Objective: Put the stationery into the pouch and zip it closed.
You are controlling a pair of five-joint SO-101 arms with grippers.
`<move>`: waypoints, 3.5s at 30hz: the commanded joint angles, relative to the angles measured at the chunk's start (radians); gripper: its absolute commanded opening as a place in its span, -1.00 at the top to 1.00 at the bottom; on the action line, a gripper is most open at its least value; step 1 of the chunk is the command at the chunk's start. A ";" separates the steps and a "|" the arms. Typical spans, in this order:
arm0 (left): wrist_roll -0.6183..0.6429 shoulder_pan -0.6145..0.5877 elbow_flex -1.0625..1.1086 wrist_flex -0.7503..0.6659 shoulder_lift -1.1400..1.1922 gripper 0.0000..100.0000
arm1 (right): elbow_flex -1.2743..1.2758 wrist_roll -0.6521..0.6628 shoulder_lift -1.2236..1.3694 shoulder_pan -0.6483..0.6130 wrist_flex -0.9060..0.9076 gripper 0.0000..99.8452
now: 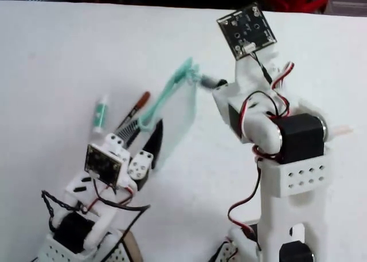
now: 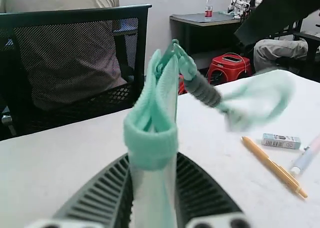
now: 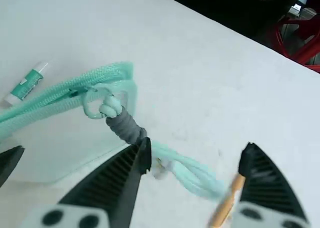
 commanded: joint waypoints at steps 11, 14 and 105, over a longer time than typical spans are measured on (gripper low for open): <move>-0.003 -0.010 0.002 0.012 0.007 0.71 | -0.081 0.094 0.205 0.444 -0.035 0.63; -0.005 -0.010 0.002 0.012 0.007 0.72 | -0.084 0.153 0.395 0.524 -0.091 0.63; -0.003 -0.018 0.035 0.014 0.007 0.62 | 0.351 -0.051 -0.185 -0.429 -0.476 0.96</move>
